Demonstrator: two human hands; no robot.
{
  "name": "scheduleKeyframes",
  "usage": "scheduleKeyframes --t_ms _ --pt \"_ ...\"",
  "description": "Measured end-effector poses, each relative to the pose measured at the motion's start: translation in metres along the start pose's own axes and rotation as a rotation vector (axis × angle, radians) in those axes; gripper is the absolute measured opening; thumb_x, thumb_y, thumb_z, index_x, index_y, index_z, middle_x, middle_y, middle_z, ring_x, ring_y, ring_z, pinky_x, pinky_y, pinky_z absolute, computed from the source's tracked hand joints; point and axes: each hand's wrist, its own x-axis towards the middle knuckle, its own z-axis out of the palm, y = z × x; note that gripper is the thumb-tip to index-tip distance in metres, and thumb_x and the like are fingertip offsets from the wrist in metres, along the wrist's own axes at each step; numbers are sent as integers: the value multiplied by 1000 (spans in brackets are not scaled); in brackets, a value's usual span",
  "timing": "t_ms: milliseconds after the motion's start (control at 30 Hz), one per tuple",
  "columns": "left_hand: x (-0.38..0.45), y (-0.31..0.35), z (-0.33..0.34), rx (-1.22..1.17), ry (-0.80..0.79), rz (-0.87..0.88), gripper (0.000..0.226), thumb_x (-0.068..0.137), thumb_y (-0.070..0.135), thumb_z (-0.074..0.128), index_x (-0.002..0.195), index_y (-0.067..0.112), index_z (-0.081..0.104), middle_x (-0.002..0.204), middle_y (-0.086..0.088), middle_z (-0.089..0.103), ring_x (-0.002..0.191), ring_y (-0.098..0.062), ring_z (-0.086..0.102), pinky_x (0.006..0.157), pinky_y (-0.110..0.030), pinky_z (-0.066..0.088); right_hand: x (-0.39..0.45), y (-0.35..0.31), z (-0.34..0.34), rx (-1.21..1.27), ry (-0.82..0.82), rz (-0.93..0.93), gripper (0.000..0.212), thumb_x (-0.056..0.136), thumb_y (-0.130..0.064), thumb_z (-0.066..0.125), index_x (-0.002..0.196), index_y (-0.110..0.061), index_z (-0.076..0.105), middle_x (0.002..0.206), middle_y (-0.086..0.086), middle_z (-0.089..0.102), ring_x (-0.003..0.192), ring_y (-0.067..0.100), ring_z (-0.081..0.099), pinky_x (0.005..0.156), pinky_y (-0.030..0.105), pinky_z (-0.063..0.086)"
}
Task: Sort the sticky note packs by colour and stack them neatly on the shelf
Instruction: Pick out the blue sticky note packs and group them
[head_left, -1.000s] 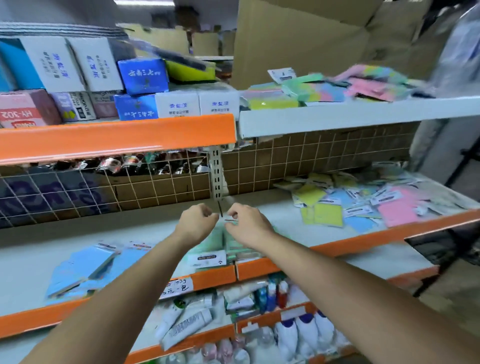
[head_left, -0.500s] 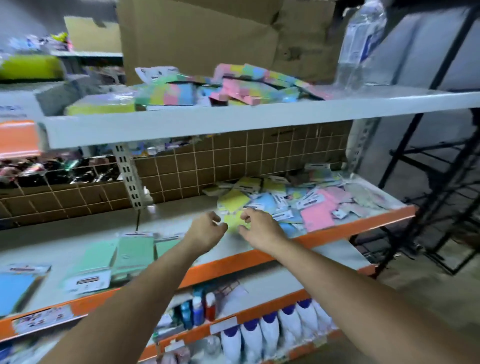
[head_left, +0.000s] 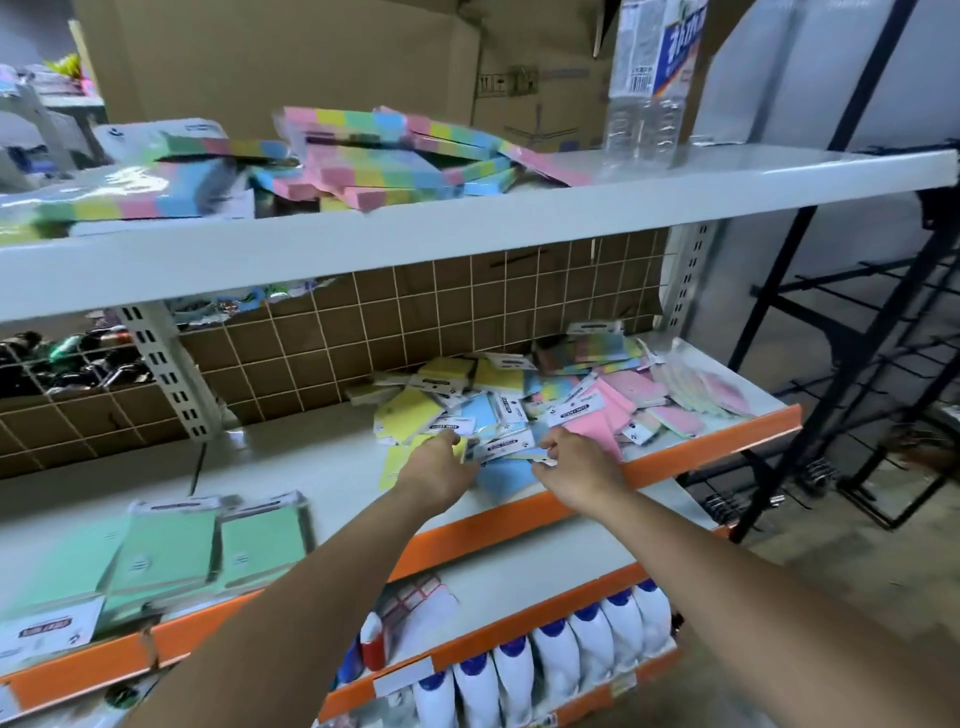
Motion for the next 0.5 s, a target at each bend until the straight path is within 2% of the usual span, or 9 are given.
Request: scheduleKeyframes --t_ms 167,233,300,367,433,467,500 --pt "34 8 5 108 37 53 54 87 32 59 136 16 45 132 -9 55 111 -30 57 85 -36 51 25 4 3 11 -18 50 43 91 -29 59 132 -17 53 132 4 59 122 21 54 97 27 44" --pt "49 12 6 104 28 69 50 85 28 61 131 14 49 129 -12 57 113 -31 55 88 -36 50 38 1 3 10 -28 63 43 91 -31 59 131 -16 53 131 4 60 121 22 54 97 26 43" --pt "64 14 7 143 21 94 45 85 25 59 127 12 50 125 -14 58 113 -32 54 89 -37 49 52 -3 5 41 -22 84 41 90 -32 60 126 -13 57 126 7 62 117 26 58 96 32 47" --pt "78 14 9 242 16 130 47 87 25 57 132 15 47 130 -12 55 116 -33 52 93 -38 47 66 -7 9 59 -12 101 33 89 -35 61 112 -11 61 112 9 66 108 29 61 89 35 51" --pt "88 13 11 362 -8 159 53 88 25 57 138 17 41 137 -10 49 124 -31 48 99 -38 43 78 -11 14 56 -14 125 23 88 -38 61 83 -16 56 87 6 63 96 30 64 75 31 50" --pt "93 12 13 409 -23 169 55 88 25 56 140 18 39 139 -8 46 126 -29 45 101 -38 41 83 -13 16 47 -16 137 28 88 -39 60 75 -17 50 81 7 60 92 30 65 71 31 47" --pt "97 11 15 438 -33 176 55 88 24 56 140 18 39 140 -7 44 128 -28 43 102 -38 39 87 -14 17 40 -20 149 30 89 -41 59 74 -16 49 83 9 61 93 31 64 71 31 46"
